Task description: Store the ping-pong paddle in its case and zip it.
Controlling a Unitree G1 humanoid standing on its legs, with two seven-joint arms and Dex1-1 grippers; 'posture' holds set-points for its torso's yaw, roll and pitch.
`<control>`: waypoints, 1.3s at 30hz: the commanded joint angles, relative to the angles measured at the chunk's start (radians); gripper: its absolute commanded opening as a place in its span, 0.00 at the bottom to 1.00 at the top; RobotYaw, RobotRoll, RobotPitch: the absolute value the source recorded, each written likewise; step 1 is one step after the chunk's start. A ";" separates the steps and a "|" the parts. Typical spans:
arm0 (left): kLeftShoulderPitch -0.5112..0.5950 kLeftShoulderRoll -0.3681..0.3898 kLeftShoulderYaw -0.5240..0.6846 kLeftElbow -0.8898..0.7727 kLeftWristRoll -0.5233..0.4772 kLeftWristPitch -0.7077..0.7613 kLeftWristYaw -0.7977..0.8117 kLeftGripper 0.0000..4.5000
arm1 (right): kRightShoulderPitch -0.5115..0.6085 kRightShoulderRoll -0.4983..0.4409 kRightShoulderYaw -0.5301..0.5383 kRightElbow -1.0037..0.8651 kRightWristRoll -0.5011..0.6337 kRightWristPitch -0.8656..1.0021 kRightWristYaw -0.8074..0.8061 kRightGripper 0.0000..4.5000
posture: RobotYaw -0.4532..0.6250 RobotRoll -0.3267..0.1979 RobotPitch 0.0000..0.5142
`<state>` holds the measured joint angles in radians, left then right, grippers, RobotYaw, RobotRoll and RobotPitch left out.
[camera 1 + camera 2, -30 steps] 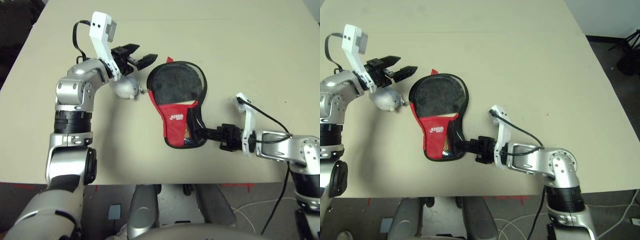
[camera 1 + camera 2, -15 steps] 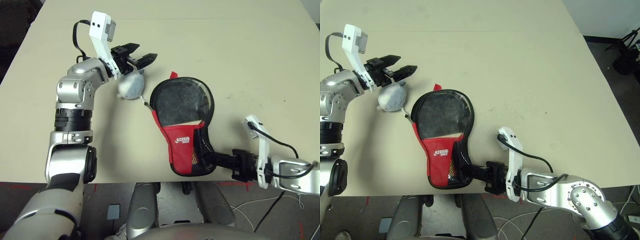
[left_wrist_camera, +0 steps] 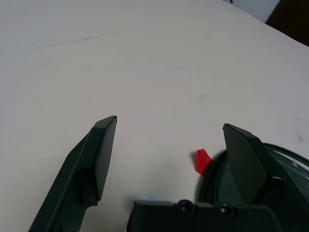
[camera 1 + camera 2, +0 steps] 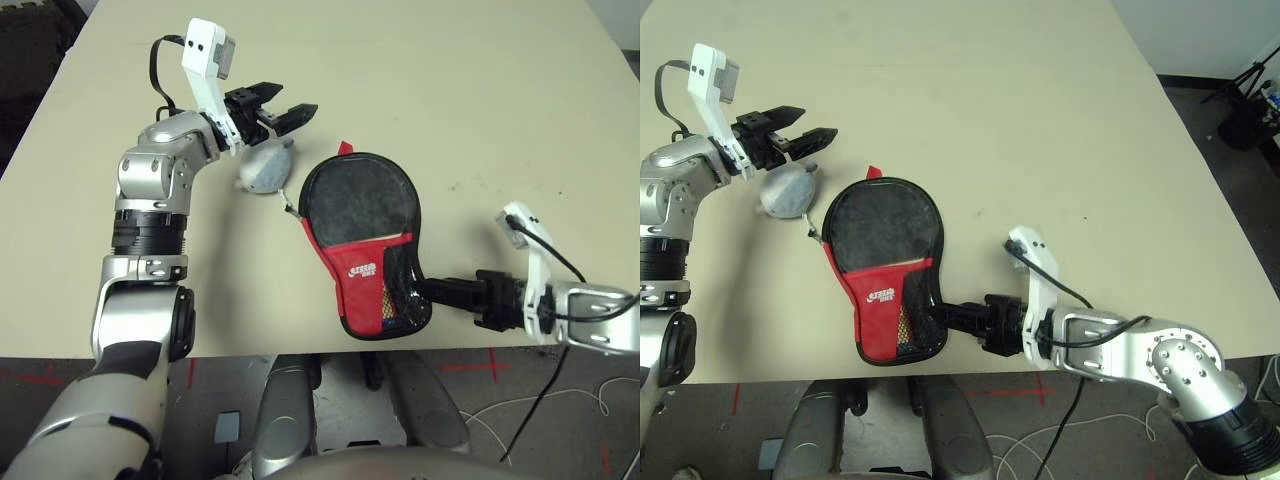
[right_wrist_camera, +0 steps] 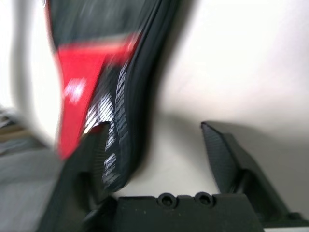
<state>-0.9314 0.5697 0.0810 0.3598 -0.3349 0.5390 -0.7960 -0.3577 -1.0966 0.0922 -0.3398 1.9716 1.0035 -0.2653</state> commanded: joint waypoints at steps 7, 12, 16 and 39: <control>-0.065 0.087 -0.066 0.103 0.081 -0.003 -0.088 1.00 | -0.412 0.154 0.235 -0.015 -0.496 0.218 0.311 0.99 | 0.28 0.62 0.57; -0.071 0.107 -0.084 0.115 0.106 0.013 -0.107 1.00 | -0.493 0.198 0.381 -0.044 -0.864 0.146 0.596 0.99 | 0.30 0.62 0.59; -0.059 0.123 -0.092 0.096 0.118 0.047 -0.126 1.00 | -0.523 0.239 0.430 -0.041 -1.046 0.092 0.752 0.99 | 0.30 0.62 0.59; 0.096 0.265 -0.239 -0.181 0.109 0.397 -0.257 1.00 | -0.585 0.368 0.558 0.014 -1.558 -0.081 1.193 0.99 | 0.32 0.62 0.48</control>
<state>-0.8640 0.8418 -0.1381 0.1939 -0.2262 0.9211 -1.0579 -0.9411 -0.7370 0.6198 -0.3296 0.4548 0.9719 0.9019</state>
